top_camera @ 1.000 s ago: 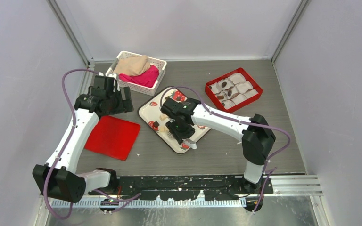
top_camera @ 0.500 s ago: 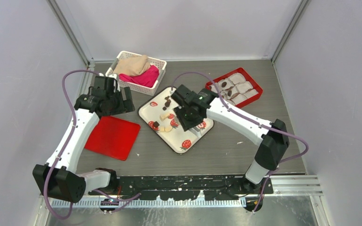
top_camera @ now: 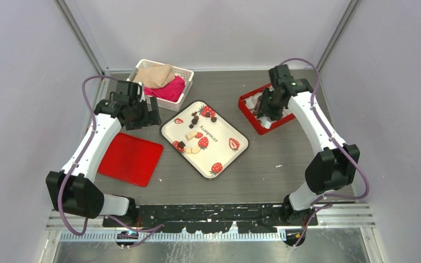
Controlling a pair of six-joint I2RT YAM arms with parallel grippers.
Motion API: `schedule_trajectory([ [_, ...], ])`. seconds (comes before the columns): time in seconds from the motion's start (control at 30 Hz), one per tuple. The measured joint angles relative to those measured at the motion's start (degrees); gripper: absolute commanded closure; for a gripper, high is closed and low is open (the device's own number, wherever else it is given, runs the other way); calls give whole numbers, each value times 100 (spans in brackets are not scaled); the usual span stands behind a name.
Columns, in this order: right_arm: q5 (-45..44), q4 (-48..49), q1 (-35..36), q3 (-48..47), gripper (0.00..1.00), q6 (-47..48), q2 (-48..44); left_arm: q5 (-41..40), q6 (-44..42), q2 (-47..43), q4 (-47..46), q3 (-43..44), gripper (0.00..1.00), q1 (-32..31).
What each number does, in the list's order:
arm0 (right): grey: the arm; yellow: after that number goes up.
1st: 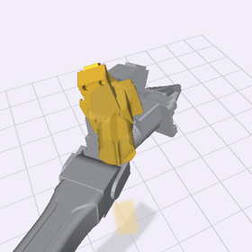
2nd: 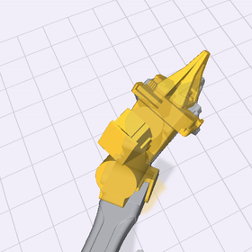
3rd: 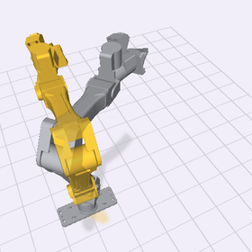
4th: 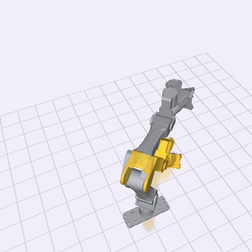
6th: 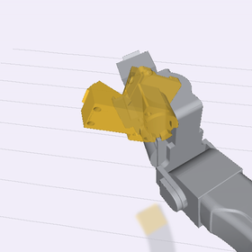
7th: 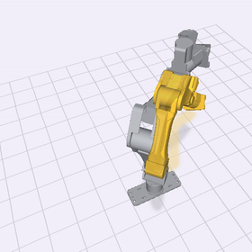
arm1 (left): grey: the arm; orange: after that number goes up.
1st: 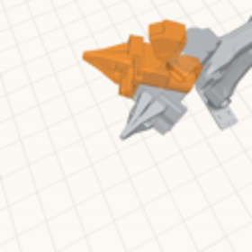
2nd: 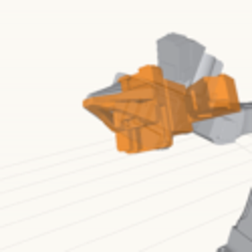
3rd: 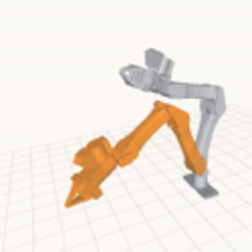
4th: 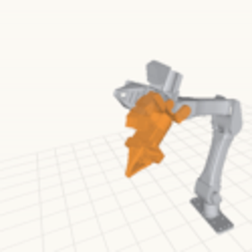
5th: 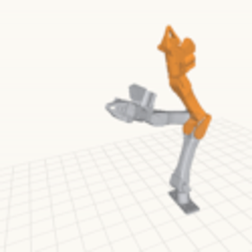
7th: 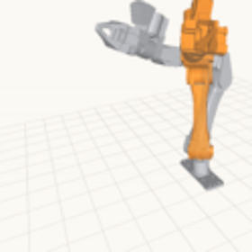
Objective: Pack the chocolate
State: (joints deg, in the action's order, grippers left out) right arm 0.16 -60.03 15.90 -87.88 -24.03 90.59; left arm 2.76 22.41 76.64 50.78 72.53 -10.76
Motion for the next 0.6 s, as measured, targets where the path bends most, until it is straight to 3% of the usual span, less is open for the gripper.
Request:
schedule_trajectory([
  [0.23, 68, -173, -1036, -11, 95, -133, 98, 33, -33, 238, 2, 498, 14, 0],
  [0.6, -144, -262, -1419, -247, 95, -195, 693, 299, 214, 638, 133, 658, 14, 2],
])
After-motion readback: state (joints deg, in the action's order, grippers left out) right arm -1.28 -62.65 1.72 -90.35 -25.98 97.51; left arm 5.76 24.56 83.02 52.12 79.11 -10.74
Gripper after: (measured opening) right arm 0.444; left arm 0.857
